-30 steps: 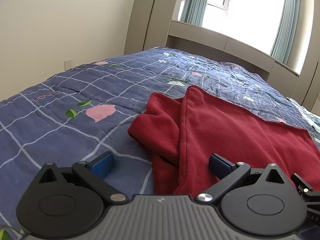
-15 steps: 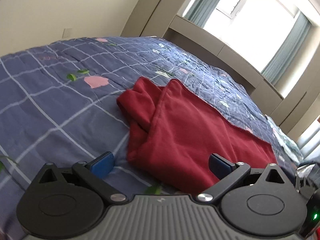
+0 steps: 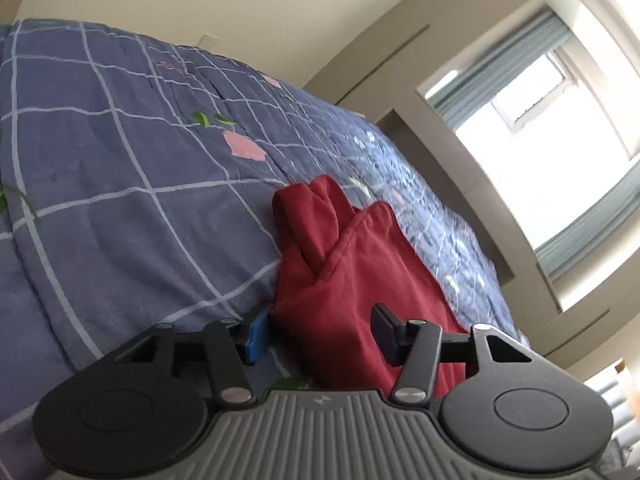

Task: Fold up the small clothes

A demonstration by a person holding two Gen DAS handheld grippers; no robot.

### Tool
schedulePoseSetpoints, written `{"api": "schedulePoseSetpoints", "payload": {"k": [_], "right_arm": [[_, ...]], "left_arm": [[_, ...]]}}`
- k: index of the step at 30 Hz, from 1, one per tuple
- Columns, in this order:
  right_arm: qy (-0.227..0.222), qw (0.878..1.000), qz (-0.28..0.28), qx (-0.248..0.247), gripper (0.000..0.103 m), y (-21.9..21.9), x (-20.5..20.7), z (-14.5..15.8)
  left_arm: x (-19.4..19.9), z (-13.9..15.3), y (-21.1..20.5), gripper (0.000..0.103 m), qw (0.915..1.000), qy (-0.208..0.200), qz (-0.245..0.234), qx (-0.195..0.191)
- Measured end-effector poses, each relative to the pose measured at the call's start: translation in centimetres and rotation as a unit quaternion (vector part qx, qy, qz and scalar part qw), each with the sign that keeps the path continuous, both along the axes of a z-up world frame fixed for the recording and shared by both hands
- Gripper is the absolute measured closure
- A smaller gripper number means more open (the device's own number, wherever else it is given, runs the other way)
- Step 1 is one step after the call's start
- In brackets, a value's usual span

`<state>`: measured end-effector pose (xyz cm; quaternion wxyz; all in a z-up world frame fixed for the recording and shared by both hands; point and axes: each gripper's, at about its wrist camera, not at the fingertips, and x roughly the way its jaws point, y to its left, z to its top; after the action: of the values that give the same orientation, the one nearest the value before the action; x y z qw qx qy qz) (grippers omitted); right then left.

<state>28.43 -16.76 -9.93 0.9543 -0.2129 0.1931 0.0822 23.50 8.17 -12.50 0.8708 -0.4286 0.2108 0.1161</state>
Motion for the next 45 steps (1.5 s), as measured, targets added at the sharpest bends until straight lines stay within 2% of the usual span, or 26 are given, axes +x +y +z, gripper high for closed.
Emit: {"api": "schedulePoseSetpoints", "payload": {"k": [6,8,9,10,11,13,15,20,22,25,28,30,32,34,36,39,41,42,44,45], "right_arm": [[0.004,1.0,0.001,0.007,0.001,-0.2,0.1,0.1],[0.005,1.0,0.001,0.008,0.001,-0.2,0.2,0.1],[0.005,1.0,0.002,0.007,0.001,-0.2,0.2,0.1],[0.004,1.0,0.002,0.007,0.001,-0.2,0.2,0.1],[0.004,1.0,0.001,0.007,0.001,-0.2,0.2,0.1],[0.007,1.0,0.002,0.007,0.001,-0.3,0.3,0.1],[0.019,1.0,0.003,0.014,0.001,-0.5,0.6,0.3],[0.095,0.993,0.029,0.067,0.001,-2.9,2.0,1.8],[0.101,0.991,0.042,0.077,0.001,-4.4,1.4,2.7],[0.088,0.993,0.044,0.059,0.001,-6.7,-0.6,3.5],[0.067,0.997,0.026,0.041,0.001,-9.2,-3.2,3.9],[0.054,0.997,0.012,0.046,0.001,-11.1,-4.9,4.3],[0.045,0.997,-0.005,0.059,0.001,-13.1,-6.4,4.7],[0.044,0.996,-0.024,0.07,0.001,-15.1,-7.4,5.0],[0.042,0.995,-0.044,0.074,0.001,-17.0,-8.5,5.0],[0.045,0.992,-0.077,0.085,0.001,-19.7,-10.0,5.0],[0.05,0.99,-0.096,0.086,0.001,-21.4,-11.2,4.7],[0.052,0.989,-0.105,0.085,0.001,-22.1,-11.8,4.5],[0.057,0.987,-0.121,0.087,0.001,-23.5,-13.0,4.1],[0.06,0.986,-0.126,0.092,0.0,-24.0,-13.3,3.9]], "left_arm": [[0.6,-0.1,-0.6,0.045,0.9996,0.003,0.005,0.029],[0.7,-0.1,-0.7,0.056,0.9992,0.012,0.018,0.033],[0.7,-0.1,-0.9,0.071,0.9989,0.02,0.026,0.034],[0.7,-0.2,-0.7,0.078,0.9987,0.026,0.032,0.03],[0.8,-0.4,-0.5,0.079,0.9989,0.023,0.034,0.021],[0.9,-0.2,-0.3,0.088,0.9992,0.021,0.028,0.018],[1.1,0.3,-0.5,0.091,0.9991,0.021,0.018,0.032],[1.7,2.6,-1.0,0.092,0.998,-0.008,-0.019,0.06],[2.1,4.0,-1.5,0.092,0.995,-0.028,-0.044,0.085],[3.1,6.3,-2.8,0.092,0.9856,-0.059,-0.093,0.129],[5.0,8.6,-5.0,0.092,0.9723,-0.087,-0.147,0.159],[5.8,10.4,-7.3,0.093,0.9595,-0.105,-0.19,0.18],[6.5,11.8,-9.8,0.093,0.9434,-0.121,-0.234,0.201],[7.0,13.0,-13.0,0.093,0.9227,-0.133,-0.288,0.219],[7.2,13.6,-16.2,0.093,0.9059,-0.137,-0.329,0.229],[7.4,13.4,-21.5,0.093,0.8769,-0.13,-0.387,0.254],[7.1,12.4,-24.9,0.093,0.8549,-0.118,-0.426,0.271],[7.2,11.8,-26.2,0.093,0.8467,-0.11,-0.441,0.276],[6.8,10.3,-28.7,0.093,0.8343,-0.084,-0.466,0.282],[6.5,9.6,-29.5,0.093,0.8322,-0.07,-0.471,0.284]]}}
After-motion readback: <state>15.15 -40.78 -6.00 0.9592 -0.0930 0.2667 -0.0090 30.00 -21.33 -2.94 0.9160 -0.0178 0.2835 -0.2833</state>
